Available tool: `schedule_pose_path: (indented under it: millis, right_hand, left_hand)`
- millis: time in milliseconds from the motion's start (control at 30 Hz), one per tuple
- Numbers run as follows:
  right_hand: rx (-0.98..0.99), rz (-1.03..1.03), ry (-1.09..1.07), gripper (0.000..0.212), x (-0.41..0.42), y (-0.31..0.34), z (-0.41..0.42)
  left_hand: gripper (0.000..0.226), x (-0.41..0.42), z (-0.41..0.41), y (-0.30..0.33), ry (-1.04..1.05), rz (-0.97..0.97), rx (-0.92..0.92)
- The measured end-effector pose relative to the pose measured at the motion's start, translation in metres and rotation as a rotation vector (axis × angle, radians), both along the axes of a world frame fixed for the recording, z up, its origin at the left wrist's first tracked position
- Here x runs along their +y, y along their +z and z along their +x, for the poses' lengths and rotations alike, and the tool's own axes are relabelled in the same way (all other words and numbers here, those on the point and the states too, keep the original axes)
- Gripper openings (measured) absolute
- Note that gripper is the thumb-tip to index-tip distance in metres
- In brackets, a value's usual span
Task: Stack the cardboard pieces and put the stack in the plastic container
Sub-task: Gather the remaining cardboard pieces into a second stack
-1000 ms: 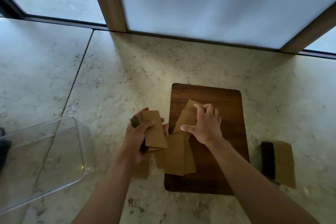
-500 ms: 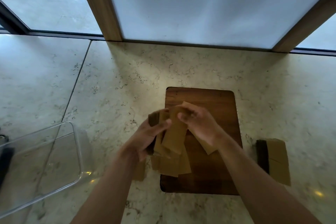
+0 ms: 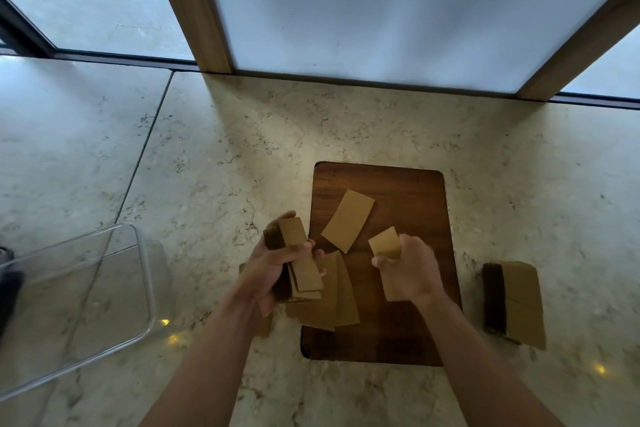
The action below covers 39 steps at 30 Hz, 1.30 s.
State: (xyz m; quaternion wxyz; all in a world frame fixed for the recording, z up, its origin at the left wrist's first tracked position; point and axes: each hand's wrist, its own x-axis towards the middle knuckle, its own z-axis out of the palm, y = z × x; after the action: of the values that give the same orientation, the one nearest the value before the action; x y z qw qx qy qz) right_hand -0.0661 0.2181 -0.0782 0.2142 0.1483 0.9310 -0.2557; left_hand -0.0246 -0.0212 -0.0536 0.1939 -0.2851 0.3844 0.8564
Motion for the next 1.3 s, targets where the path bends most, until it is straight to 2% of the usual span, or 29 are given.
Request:
schedule_pose_path:
  millis: [33,100,333,433,467,500,567,633,667,767,833,900,1000,1067,1133,1233,1300]
  right_hand:
    - [-0.003,-0.066,-0.028,0.052,0.002,0.003,-0.001]
    - [-0.014,-0.234,-0.113,0.047,0.0,0.015,-0.003]
    - [-0.25,-0.944,-0.359,0.076,-0.034,0.042,0.0]
    - [-0.28,-1.18,-0.369,0.072,-0.056,0.04,0.006]
    - [-0.235,-1.166,-0.337,0.064,-0.063,0.038,0.007]
    - [-0.162,-1.07,-0.274,0.054,-0.069,0.036,0.007]
    - [-0.013,-0.784,-0.097,0.031,-0.078,0.032,0.005]
    - [0.103,-0.568,0.049,0.028,-0.083,0.027,-0.001]
    - [0.166,-0.478,0.045,0.034,-0.084,0.023,-0.004]
    - [0.306,-0.106,-0.193,0.054,-0.08,0.001,-0.019]
    - [0.221,0.137,-0.248,0.079,-0.084,-0.008,-0.022]
    - [0.178,0.225,-0.191,0.096,-0.096,-0.012,-0.023]
    - [0.16,0.111,-0.246,0.091,-0.102,-0.018,-0.033]
    - [0.167,-0.041,-0.294,0.067,-0.091,-0.018,-0.04]
    - [0.207,-0.171,-0.331,0.036,-0.072,-0.01,-0.04]
    - [0.166,-0.427,-0.421,0.014,-0.048,0.018,-0.027]
    - [0.045,-0.63,-0.277,0.011,-0.05,0.04,-0.008]
  left_hand:
    - [0.071,0.001,0.0,0.001,0.007,-0.003,-0.009]
    - [0.07,0.005,0.001,0.005,0.003,-0.049,-0.012]
    - [0.065,0.015,-0.004,0.004,-0.184,-0.192,0.008]
    - [0.059,0.018,-0.003,0.0,-0.207,-0.206,0.006]
    - [0.055,0.018,-0.003,-0.001,-0.18,-0.215,-0.007]
    - [0.051,0.016,-0.003,-0.003,-0.144,-0.226,-0.032]
    - [0.05,0.012,-0.001,-0.008,-0.094,-0.238,-0.091]
    - [0.046,0.007,0.002,-0.013,-0.063,-0.249,-0.131]
    - [0.044,0.005,0.003,-0.014,-0.047,-0.233,-0.128]
    - [0.054,-0.003,0.007,-0.017,-0.017,-0.157,-0.049]
    - [0.068,-0.011,0.006,-0.02,0.021,-0.156,0.013]
    - [0.076,-0.016,0.004,-0.022,0.06,-0.134,0.068]
    - [0.076,-0.017,-0.001,-0.012,0.137,-0.102,0.089]
    - [0.065,-0.019,-0.001,-0.005,0.206,-0.074,0.067]
    - [0.066,-0.023,0.004,-0.003,0.237,-0.064,0.029]
    - [0.067,-0.026,0.011,-0.003,0.193,-0.122,0.023]
    - [0.064,-0.024,0.013,-0.003,0.091,-0.221,0.056]
